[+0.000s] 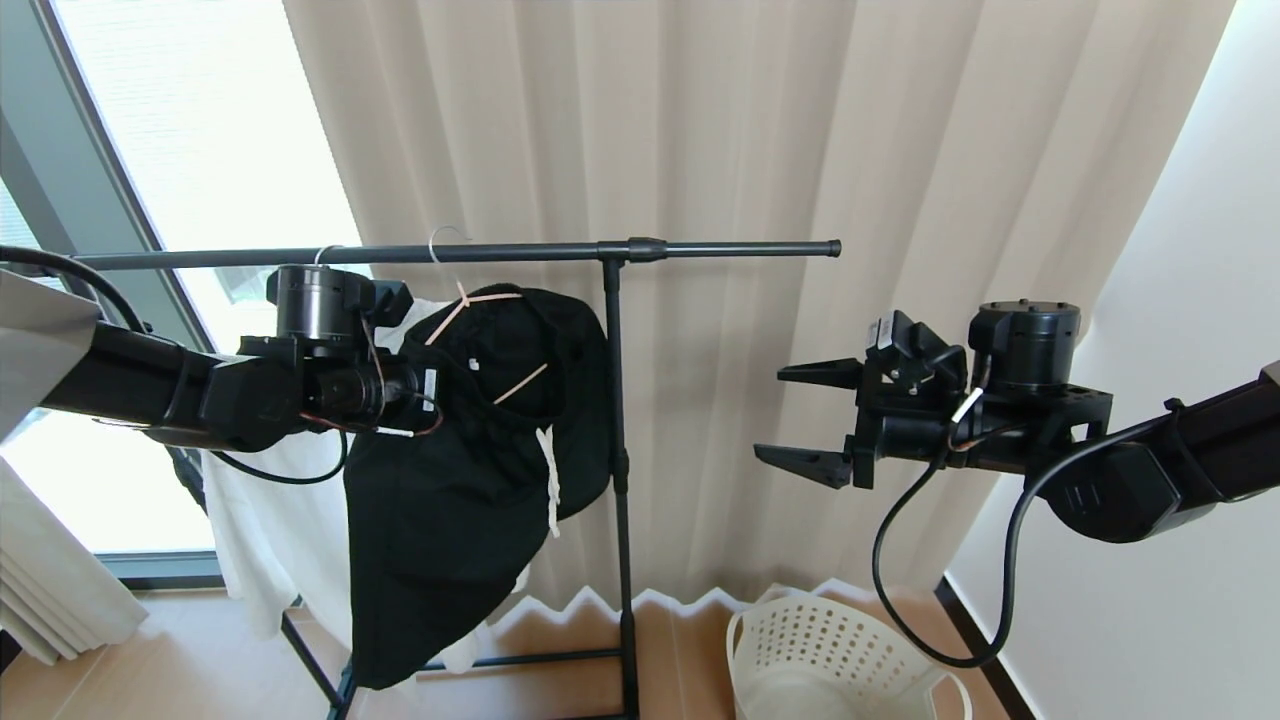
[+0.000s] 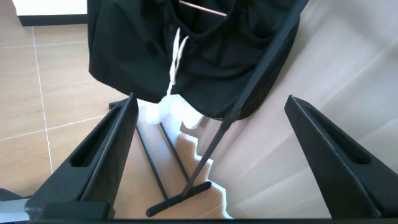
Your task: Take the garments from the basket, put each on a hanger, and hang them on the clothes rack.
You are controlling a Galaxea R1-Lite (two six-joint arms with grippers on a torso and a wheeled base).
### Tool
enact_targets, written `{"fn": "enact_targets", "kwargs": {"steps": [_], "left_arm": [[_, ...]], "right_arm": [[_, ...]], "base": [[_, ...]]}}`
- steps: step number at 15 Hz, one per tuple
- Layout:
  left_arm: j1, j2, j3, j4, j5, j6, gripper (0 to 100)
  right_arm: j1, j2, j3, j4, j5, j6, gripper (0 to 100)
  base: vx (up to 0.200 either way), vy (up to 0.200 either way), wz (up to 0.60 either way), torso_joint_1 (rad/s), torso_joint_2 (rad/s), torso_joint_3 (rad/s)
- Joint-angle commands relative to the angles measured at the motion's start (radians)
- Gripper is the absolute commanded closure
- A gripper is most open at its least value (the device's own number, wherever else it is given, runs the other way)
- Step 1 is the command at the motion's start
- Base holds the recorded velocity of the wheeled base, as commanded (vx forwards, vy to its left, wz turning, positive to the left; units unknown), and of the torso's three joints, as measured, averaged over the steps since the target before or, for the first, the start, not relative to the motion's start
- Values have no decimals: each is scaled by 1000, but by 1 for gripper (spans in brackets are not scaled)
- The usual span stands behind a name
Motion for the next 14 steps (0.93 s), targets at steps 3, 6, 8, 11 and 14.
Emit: {"fn": "enact_targets", "kwargs": {"steps": [3, 6, 8, 11, 14], "left_arm": [[1, 78, -115, 0, -1, -27, 100], [1, 124, -171, 0, 0, -27, 100], [1, 170, -218, 1, 0, -33, 100], [1, 216, -273, 1, 8, -33, 100], [0, 240, -296, 1, 8, -33, 100]], "right_arm": [[1, 1, 0, -1, 2, -2, 0], [2, 1, 1, -1, 0, -2, 0], [2, 0, 1, -1, 0, -3, 0], [1, -2, 1, -1, 0, -3, 0], [2, 0, 1, -1, 0, -3, 0]], "base": [[0, 0, 0, 0, 0, 0], [0, 0, 0, 0, 0, 0], [0, 0, 0, 0, 0, 0], [0, 0, 0, 0, 0, 0], [0, 0, 0, 0, 0, 0]]}}
